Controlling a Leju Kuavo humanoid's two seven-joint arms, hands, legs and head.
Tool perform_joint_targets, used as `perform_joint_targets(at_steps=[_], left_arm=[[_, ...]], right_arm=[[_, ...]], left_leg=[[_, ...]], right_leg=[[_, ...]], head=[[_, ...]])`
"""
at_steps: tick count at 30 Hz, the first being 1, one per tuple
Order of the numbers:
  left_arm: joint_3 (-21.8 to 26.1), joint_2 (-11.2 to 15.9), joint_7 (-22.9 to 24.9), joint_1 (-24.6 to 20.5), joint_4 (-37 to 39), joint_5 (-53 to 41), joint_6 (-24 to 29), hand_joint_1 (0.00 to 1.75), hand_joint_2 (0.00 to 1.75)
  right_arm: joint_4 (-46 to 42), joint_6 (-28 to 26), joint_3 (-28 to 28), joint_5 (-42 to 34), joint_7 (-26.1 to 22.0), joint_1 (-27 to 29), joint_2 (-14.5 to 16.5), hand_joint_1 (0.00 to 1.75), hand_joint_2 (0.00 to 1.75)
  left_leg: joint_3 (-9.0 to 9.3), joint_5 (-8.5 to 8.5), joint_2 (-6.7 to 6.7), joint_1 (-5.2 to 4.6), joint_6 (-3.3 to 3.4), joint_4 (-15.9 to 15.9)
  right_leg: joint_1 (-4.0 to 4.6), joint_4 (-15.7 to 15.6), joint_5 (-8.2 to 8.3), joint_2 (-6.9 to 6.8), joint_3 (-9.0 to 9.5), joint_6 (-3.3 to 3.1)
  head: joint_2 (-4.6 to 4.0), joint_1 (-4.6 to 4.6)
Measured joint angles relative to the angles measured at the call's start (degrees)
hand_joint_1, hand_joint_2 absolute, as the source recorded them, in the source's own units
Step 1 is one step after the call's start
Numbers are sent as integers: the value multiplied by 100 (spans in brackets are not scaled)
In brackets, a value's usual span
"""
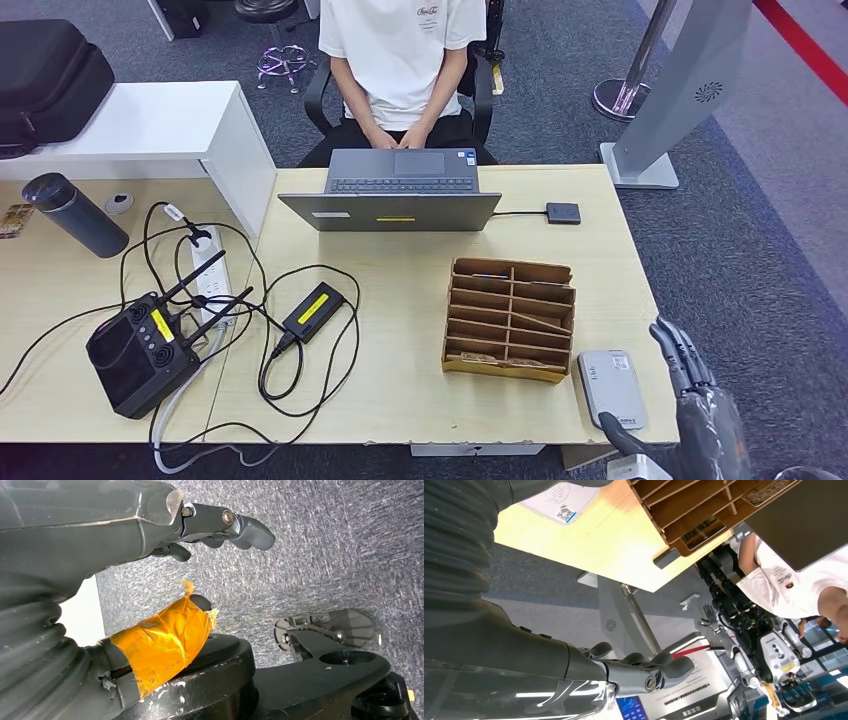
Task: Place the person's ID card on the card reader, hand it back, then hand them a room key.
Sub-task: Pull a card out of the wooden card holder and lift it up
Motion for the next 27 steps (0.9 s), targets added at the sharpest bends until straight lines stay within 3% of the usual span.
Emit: perform_joint_targets(at_steps=[11, 27], left_arm=[[0, 0, 0, -9, 0, -56, 1, 0, 175], [0, 0, 0, -19, 0, -142, 0, 0, 175]], right_arm=[[267, -721, 722, 602, 671, -67, -243, 0, 175], [1334, -1388, 1985, 1199, 1176, -898, -351, 0, 175]], left_leg=[[5, 0, 0, 0, 0, 0], [10, 0, 2, 0, 0, 0]], right_leg=[[0, 0, 0, 0, 8, 0], [0, 1, 0, 2, 10, 0]], head=[[0, 0], [0, 0]])
